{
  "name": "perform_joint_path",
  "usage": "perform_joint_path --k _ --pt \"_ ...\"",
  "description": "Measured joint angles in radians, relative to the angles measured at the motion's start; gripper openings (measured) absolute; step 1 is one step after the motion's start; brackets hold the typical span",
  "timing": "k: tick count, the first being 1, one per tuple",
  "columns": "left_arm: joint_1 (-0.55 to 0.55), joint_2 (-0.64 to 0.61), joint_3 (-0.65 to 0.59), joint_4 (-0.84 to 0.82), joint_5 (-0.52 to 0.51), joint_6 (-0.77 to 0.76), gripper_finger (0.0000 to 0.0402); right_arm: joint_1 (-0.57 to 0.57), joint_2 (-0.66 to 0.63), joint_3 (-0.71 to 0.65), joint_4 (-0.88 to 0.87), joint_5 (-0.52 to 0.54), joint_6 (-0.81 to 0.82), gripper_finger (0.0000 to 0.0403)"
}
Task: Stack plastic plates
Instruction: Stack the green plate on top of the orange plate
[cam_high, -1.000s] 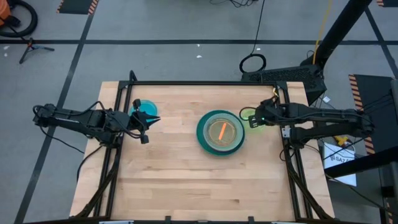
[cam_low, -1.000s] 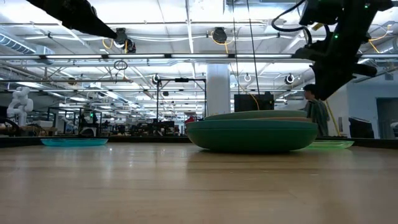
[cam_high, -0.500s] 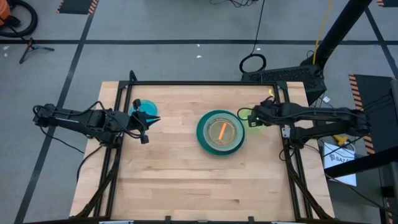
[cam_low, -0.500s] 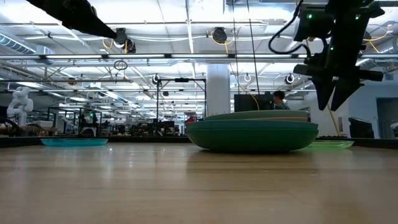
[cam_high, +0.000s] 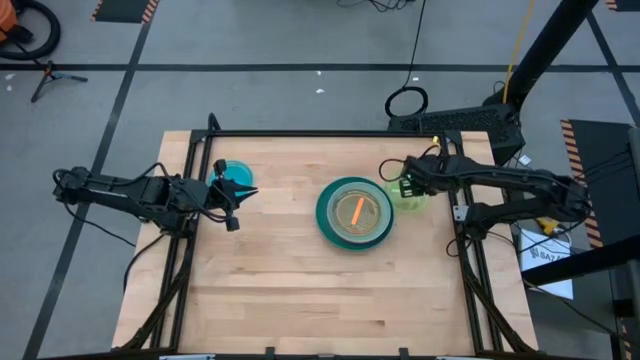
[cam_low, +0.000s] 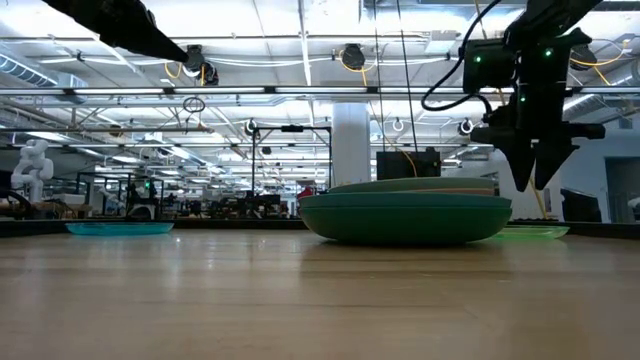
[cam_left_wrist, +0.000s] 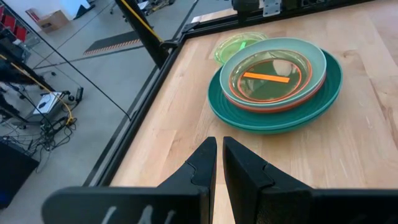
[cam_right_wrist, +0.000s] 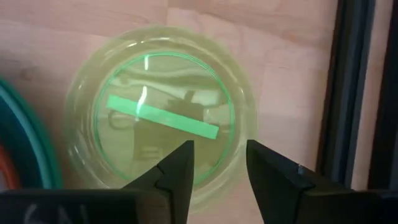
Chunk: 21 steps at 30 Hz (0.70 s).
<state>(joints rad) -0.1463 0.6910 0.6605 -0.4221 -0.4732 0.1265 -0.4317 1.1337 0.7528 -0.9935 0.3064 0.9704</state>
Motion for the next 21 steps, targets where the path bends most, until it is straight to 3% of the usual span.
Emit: perform_joint_path --k 4,12,18,21 --pt "0.000 0.000 0.000 0.001 0.000 0.003 0.0035 -0.083 0.019 0.000 0.034 -0.069 -0.092 0.0137" --pt "0.000 0.000 0.000 0.002 0.000 0.003 0.0035 -0.243 0.078 0.000 0.083 -0.104 -0.223 0.0137" --pt "0.000 0.000 0.000 0.003 0.000 0.003 0.0035 -0.337 0.132 0.000 0.143 -0.228 -0.445 0.0137" --pt "0.000 0.000 0.000 0.003 0.000 0.003 0.0035 -0.375 0.159 0.000 0.148 -0.233 -0.514 0.0137"
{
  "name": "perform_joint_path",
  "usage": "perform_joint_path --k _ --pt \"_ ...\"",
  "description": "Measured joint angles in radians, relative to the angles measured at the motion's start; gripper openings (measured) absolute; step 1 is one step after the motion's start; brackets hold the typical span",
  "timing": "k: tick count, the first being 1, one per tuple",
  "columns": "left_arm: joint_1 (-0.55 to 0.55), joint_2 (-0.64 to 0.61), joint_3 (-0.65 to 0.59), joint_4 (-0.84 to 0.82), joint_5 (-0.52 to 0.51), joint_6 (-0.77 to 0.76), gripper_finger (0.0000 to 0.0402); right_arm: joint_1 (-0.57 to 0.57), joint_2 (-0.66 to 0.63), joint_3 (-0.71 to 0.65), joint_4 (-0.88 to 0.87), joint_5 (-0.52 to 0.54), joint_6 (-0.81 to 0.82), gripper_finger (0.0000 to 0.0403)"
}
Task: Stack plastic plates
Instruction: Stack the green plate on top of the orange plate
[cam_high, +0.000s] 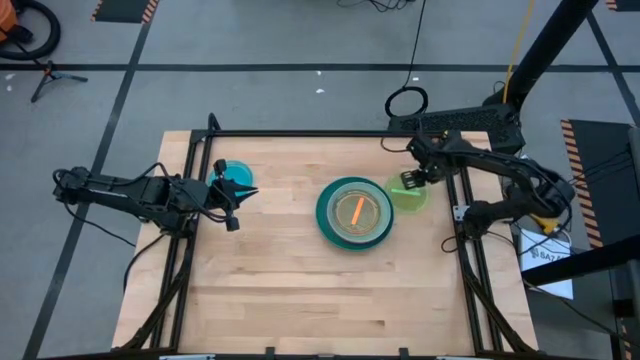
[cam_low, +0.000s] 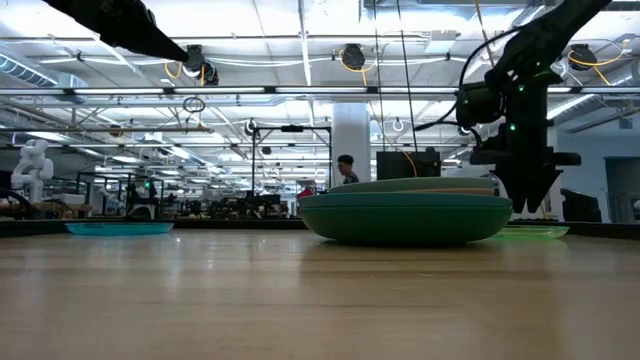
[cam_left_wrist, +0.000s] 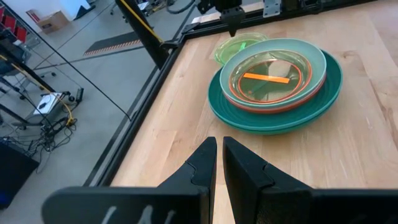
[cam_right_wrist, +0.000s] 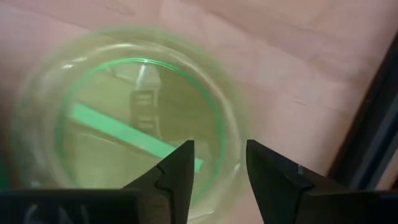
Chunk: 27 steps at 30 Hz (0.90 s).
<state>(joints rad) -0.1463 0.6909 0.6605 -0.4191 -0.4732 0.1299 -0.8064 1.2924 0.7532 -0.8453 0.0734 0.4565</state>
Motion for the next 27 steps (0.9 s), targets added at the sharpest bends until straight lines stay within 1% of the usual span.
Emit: perform_joint_path --k 7,12,13,16,27 --pt "0.000 0.000 0.000 0.002 0.000 0.006 0.0035 -0.070 0.060 0.000 0.000 0.000 -0.059 0.0137" --pt "0.000 0.000 0.000 0.002 0.000 0.006 0.0035 -0.097 0.095 0.000 -0.001 -0.003 -0.091 0.0137" --pt "0.000 0.000 0.000 0.002 0.000 0.006 0.0035 -0.102 0.099 0.000 -0.001 -0.017 -0.098 0.0137" --pt "0.000 0.000 0.000 0.003 0.000 0.011 0.0035 -0.105 0.101 0.000 0.004 -0.051 -0.106 0.0137" --pt "0.000 0.000 0.000 0.002 0.000 0.014 0.0035 -0.105 0.101 0.000 0.043 -0.050 -0.095 0.0137"
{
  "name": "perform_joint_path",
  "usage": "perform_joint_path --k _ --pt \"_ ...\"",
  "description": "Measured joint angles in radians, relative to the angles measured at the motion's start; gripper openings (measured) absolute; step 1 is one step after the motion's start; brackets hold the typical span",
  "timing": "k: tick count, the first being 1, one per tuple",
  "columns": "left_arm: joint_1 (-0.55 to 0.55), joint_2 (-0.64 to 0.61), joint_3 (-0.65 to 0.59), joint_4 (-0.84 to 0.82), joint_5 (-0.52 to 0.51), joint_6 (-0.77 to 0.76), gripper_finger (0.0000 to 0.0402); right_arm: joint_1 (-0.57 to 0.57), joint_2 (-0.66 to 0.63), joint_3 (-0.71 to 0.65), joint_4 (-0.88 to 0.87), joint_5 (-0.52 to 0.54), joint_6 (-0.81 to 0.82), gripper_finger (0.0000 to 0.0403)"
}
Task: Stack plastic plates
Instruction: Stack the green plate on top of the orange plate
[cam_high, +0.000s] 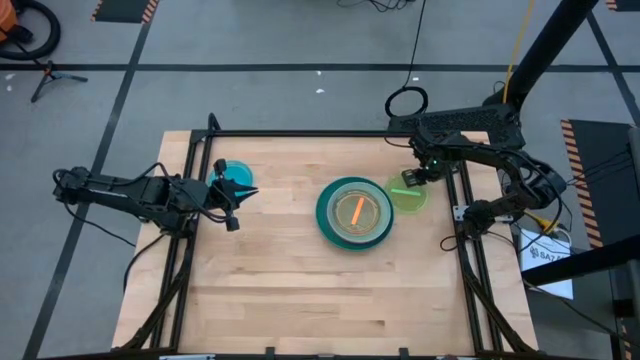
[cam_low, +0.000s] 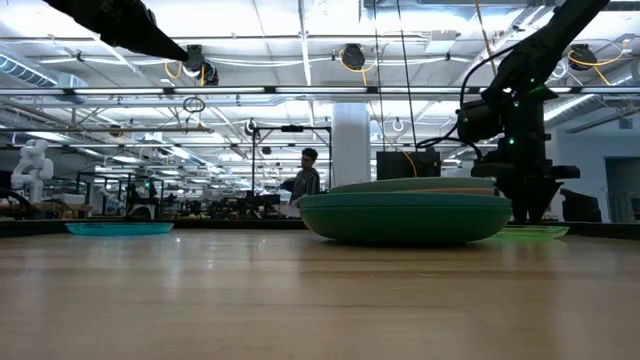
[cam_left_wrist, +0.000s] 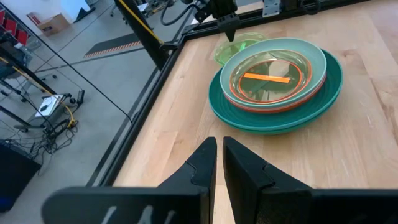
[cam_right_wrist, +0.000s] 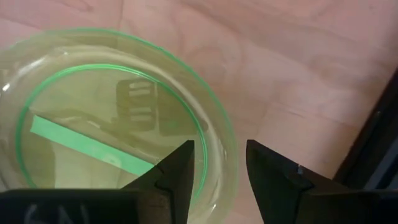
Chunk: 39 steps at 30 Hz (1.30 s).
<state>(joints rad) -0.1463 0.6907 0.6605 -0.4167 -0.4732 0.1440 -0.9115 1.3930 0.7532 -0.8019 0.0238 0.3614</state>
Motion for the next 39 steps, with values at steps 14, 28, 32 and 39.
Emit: perform_joint_path --k 14,28,32,39 --pt "0.000 0.000 0.000 -0.001 0.000 -0.003 0.0035 0.001 0.000 -0.032 0.067 0.027 -0.012 0.0137" --pt "0.000 0.000 0.000 -0.001 0.000 -0.003 0.0035 0.002 -0.003 -0.089 0.125 0.020 -0.041 0.0122" --pt "0.000 0.000 0.000 -0.001 0.000 -0.003 0.0035 0.002 -0.003 -0.090 0.124 0.015 -0.041 0.0099" --pt "0.000 0.000 0.000 -0.001 0.000 -0.002 0.0035 0.002 -0.012 -0.092 0.128 0.001 -0.035 0.0057"
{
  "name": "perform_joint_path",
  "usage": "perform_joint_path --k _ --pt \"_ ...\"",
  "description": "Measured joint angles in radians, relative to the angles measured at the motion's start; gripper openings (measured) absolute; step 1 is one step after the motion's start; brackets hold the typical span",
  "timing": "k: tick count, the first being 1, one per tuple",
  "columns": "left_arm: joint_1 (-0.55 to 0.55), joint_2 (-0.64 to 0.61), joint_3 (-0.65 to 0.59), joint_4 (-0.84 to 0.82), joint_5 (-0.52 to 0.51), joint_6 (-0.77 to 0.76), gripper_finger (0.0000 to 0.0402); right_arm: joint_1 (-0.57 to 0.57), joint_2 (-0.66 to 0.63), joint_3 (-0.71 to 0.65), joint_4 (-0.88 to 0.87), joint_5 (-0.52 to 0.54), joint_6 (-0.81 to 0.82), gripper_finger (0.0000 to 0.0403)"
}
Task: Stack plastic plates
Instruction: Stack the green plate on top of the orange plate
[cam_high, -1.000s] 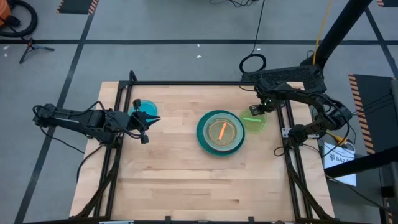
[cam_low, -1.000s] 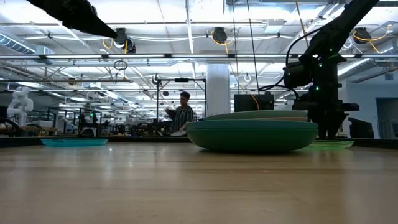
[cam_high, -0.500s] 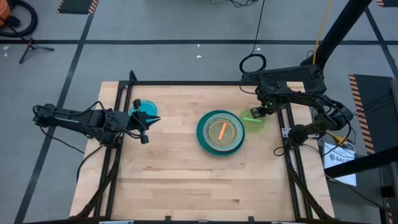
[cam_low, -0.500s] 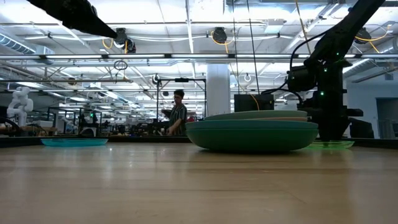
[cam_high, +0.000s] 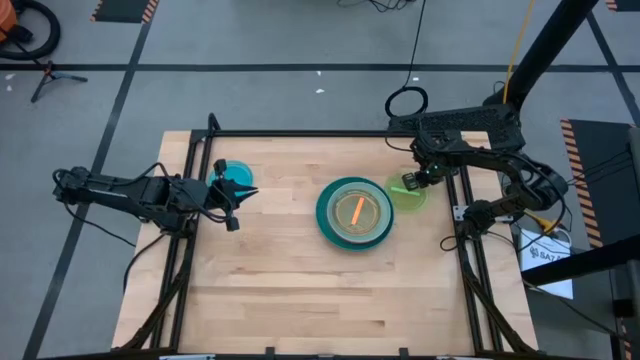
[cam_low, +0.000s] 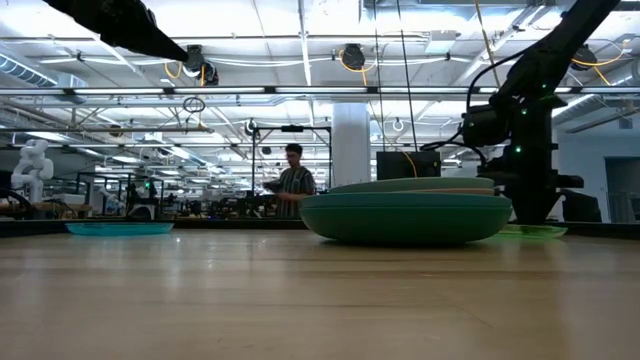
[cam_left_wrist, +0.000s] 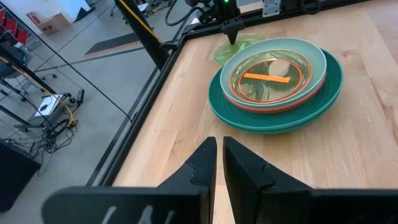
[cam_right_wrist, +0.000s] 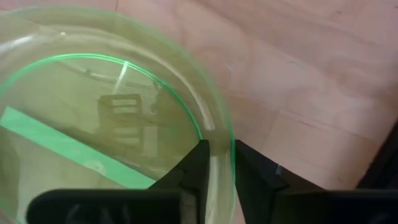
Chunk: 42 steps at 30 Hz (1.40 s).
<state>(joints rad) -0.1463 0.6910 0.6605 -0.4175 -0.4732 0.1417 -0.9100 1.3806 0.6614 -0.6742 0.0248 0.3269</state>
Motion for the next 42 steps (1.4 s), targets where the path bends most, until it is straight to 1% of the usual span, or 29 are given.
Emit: perform_joint_path --k 8,20,25,35,42 --pt "0.000 0.000 0.000 0.000 0.000 0.001 0.0035 0.000 -0.049 -0.002 0.009 -0.001 0.001 0.0031" --pt "0.000 0.000 0.000 0.001 0.000 0.001 0.0035 0.000 -0.054 0.013 0.010 0.000 0.001 0.0009" --pt "0.000 0.000 0.000 0.001 0.000 0.000 0.0035 0.000 -0.054 0.082 0.008 0.001 -0.006 0.0003" --pt "0.000 0.000 0.000 0.002 0.000 0.000 0.0035 0.000 -0.054 0.267 -0.018 0.004 -0.021 0.0003" --pt "0.000 0.000 0.000 0.002 0.000 0.000 0.0035 0.000 -0.054 0.368 -0.045 0.003 -0.018 0.0002"
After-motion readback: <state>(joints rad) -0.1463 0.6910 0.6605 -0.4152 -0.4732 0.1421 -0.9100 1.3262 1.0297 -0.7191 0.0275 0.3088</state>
